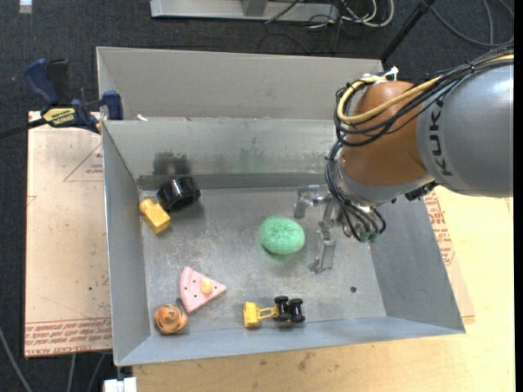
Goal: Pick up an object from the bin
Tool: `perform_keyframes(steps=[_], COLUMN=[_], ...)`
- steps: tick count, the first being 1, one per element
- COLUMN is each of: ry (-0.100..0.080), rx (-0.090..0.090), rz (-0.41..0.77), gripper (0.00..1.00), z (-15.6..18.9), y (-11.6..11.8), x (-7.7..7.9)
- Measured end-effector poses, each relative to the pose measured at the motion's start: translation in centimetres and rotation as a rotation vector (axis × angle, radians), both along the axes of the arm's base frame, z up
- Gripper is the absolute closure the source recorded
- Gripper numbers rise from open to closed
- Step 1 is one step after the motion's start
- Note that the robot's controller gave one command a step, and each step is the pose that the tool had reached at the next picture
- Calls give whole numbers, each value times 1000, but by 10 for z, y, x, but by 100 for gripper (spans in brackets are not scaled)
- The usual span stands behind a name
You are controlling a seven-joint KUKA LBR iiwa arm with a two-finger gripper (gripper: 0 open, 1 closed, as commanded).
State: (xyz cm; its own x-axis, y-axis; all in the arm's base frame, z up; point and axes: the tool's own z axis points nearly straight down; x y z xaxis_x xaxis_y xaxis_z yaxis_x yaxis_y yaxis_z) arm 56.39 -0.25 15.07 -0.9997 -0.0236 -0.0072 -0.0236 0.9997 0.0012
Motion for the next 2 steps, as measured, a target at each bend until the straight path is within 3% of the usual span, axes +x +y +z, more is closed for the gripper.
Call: perform_keyframes(steps=[1, 2], ry=[-3, -10], rx=[1, 1], rz=[-12, -101], gripper=[0, 100], z=[-59, -74], y=[25, 38], x=[22, 33])
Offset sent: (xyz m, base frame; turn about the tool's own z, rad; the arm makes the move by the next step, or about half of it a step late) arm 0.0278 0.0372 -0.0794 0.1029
